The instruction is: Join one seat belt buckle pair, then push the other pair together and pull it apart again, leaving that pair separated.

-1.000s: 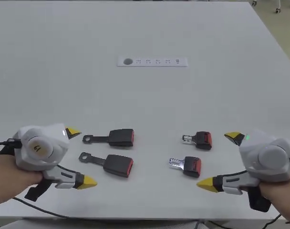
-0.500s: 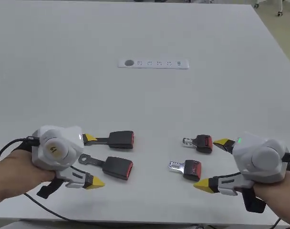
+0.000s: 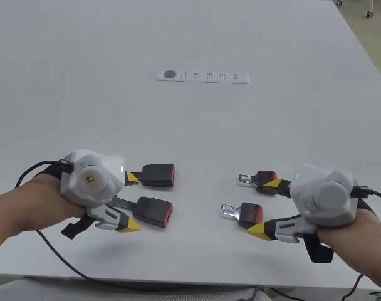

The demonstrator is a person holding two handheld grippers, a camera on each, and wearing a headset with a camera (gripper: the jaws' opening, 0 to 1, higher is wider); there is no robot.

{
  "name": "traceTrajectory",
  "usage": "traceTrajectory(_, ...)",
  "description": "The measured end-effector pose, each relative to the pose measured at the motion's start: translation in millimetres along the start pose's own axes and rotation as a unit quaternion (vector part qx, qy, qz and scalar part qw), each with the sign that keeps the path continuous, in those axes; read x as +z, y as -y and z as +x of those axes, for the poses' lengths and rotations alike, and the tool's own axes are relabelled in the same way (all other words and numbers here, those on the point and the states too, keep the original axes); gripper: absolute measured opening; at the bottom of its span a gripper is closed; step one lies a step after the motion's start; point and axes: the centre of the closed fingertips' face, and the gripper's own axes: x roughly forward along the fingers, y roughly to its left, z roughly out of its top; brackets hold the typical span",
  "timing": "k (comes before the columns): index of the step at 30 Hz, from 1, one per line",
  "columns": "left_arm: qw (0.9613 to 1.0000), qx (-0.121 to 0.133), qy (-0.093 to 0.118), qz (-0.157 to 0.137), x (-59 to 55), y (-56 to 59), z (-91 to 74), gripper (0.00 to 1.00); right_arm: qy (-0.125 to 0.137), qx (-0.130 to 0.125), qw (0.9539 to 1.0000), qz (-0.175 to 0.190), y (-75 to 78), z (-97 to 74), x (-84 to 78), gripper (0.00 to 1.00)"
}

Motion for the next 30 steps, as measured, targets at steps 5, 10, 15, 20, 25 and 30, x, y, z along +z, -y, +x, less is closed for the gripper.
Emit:
traceTrajectory(5,0.9998,-0.008,-0.002,0.017,3.3,1.2,8.3,0.55,-0.005,0.003,1.0000,-0.004,2.3,6.2,-2.9,0.56)
traceTrajectory(10,0.9996,-0.010,-0.006,0.026,2.2,-2.9,14.7,0.52,-0.014,0.005,0.9999,-0.001,6.7,10.3,-10.1,0.56)
traceTrajectory(15,0.9994,-0.018,-0.011,0.028,0.2,-3.6,20.0,0.48,-0.024,0.020,0.9995,-0.005,0.8,13.1,-11.5,0.50)
traceTrajectory(20,0.9994,-0.020,-0.014,0.022,-1.3,-4.1,23.2,0.46,-0.027,0.027,0.9992,-0.011,2.1,17.0,-8.3,0.48)
traceTrajectory(25,0.9996,-0.020,-0.012,0.014,0.2,-2.6,25.0,0.45,-0.030,0.035,0.9988,-0.016,2.3,20.3,-7.0,0.44)
traceTrajectory(30,0.9996,-0.022,-0.011,0.015,1.6,-1.1,27.0,0.42,-0.037,0.046,0.9981,-0.018,1.3,23.6,-10.6,0.41)
